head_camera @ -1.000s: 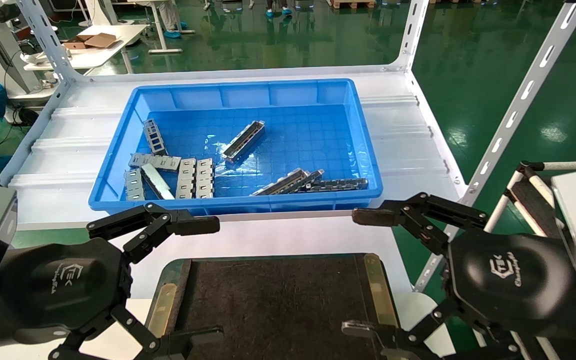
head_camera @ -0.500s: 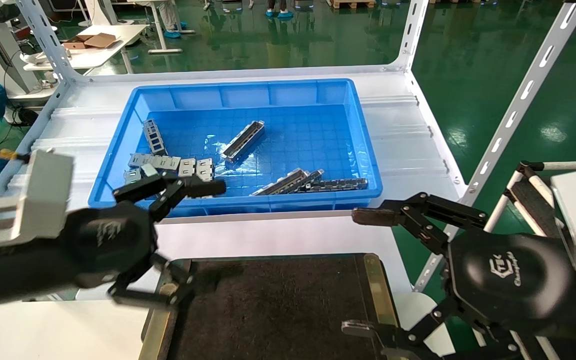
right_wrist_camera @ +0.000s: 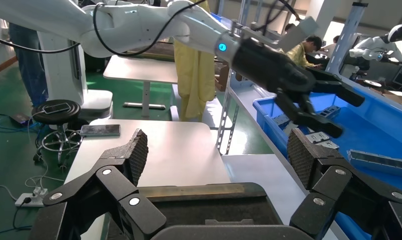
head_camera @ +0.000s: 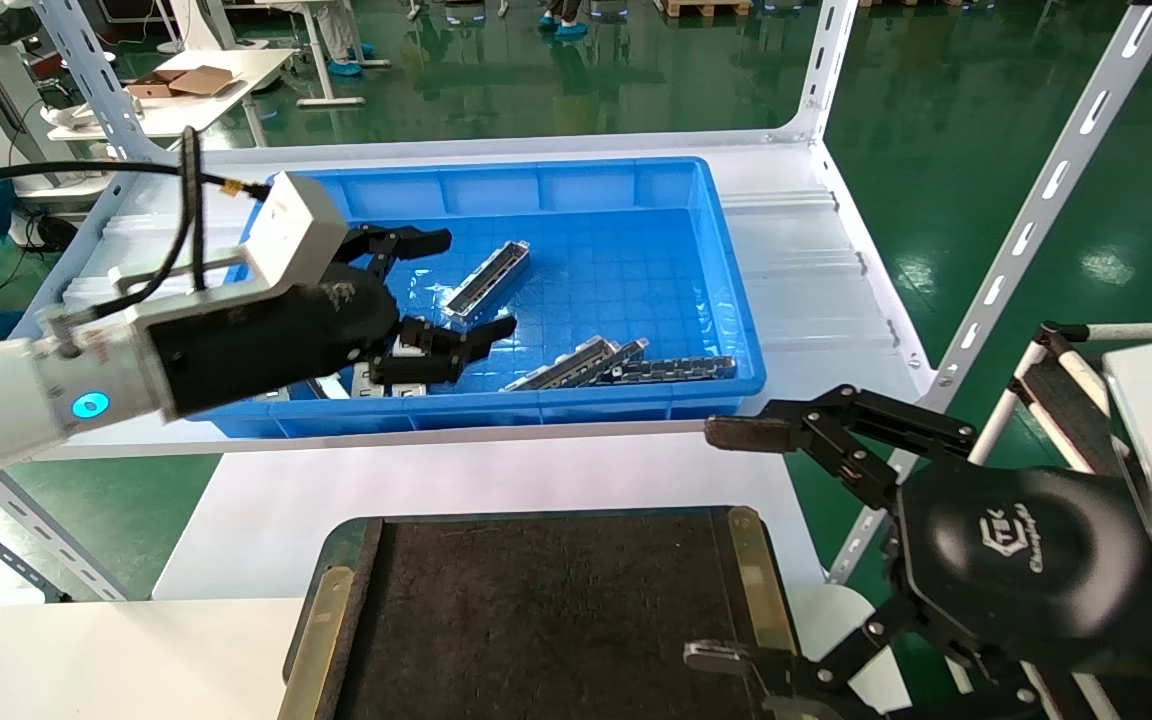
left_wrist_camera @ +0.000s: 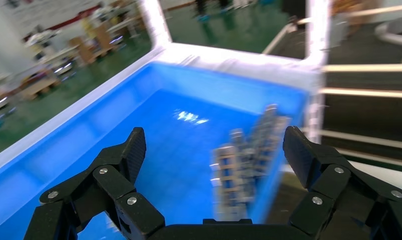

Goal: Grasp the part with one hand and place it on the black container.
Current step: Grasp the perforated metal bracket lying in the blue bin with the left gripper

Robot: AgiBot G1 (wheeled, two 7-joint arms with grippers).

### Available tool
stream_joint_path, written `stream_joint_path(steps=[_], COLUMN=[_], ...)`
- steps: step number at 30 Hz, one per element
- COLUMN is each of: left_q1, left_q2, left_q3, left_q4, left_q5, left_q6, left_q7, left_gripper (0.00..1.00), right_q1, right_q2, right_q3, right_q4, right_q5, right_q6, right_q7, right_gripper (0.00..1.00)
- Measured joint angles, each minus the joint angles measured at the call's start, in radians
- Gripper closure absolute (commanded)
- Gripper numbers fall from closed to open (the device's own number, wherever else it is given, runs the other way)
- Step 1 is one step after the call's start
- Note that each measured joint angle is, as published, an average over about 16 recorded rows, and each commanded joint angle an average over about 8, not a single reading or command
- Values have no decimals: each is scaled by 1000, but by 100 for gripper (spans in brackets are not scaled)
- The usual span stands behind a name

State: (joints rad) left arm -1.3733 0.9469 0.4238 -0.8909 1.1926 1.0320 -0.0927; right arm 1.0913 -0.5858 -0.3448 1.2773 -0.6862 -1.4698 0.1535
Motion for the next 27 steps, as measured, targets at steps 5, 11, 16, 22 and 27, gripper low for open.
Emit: stream_joint_path(steps=[5, 11, 16, 22, 27], left_q1=[-75, -152, -202, -240, -256], left_q2=[99, 210, 287, 352, 383], left_q3=[29, 47, 50, 43, 34], left_q4=[180, 399, 555, 686, 751], left_q5=[76, 129, 146, 141, 126], left_q6=[-102, -209, -276, -333, -368], left_q7=[41, 101, 150, 205, 238], left_gripper=[0, 0, 0, 71, 100], right_q1=[0, 0, 0, 0, 0], right_q2=[0, 0, 0, 0, 0], right_q3=[0, 0, 0, 0, -1], right_q4=[0, 0, 0, 0, 0], right_q5=[0, 0, 0, 0, 0], right_q6=[0, 0, 0, 0, 0], right_q7=[0, 0, 0, 0, 0], right_gripper=[0, 0, 4, 78, 100])
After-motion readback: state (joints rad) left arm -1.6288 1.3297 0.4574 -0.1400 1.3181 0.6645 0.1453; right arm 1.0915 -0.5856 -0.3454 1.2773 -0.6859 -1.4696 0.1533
